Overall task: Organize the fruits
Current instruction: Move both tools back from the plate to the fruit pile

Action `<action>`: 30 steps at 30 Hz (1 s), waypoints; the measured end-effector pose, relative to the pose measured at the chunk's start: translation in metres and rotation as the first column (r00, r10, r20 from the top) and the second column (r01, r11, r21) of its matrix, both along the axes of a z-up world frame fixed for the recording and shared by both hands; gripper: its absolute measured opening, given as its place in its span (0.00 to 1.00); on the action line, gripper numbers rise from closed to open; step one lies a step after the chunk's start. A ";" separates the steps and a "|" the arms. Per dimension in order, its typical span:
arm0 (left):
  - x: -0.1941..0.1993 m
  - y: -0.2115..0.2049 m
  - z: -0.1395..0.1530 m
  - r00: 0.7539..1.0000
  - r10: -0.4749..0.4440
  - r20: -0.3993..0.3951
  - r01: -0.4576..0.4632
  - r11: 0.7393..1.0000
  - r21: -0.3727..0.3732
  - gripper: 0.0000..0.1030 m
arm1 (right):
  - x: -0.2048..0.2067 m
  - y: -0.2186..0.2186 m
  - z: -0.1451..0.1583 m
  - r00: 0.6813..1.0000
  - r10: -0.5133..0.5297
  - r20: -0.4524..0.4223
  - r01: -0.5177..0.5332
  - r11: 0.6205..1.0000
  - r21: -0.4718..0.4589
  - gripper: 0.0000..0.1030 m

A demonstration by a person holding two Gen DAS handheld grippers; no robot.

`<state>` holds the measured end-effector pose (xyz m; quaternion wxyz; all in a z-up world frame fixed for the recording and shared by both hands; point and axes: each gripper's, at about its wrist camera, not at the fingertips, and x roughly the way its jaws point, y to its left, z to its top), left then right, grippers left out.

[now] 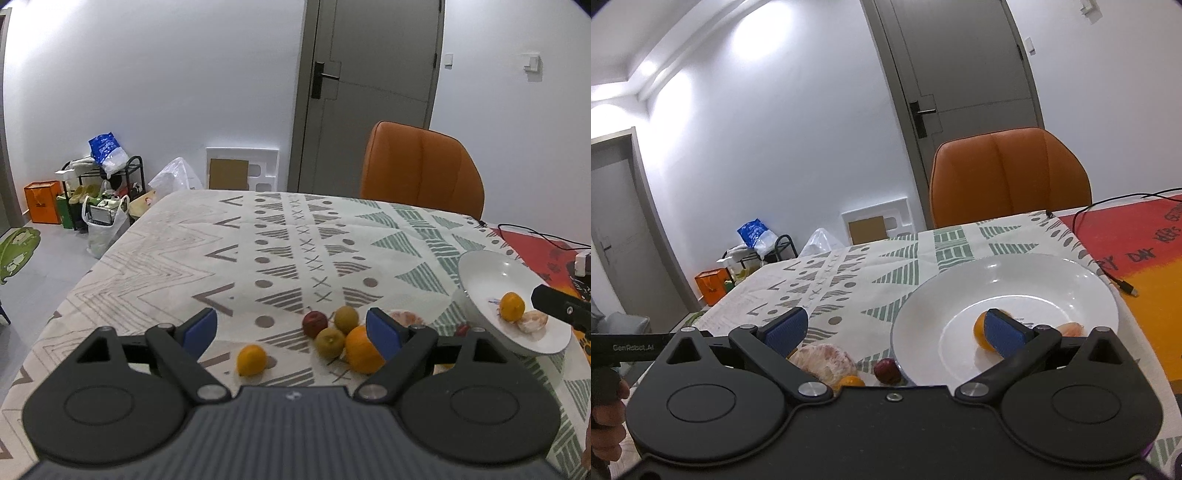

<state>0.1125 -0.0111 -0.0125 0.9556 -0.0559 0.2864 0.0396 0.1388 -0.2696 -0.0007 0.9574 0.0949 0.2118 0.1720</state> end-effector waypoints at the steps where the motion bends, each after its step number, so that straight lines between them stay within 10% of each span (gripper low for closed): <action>1: 0.000 0.002 -0.001 1.000 0.002 -0.003 -0.002 1.000 -0.001 0.84 | 0.000 0.001 0.000 1.000 0.004 -0.002 -0.004 1.000 0.000 1.00; 30: 0.004 0.030 -0.037 0.997 0.009 -0.079 -0.014 0.998 -0.064 0.76 | 0.008 0.037 -0.015 0.972 0.211 -0.108 -0.213 0.977 -0.015 0.96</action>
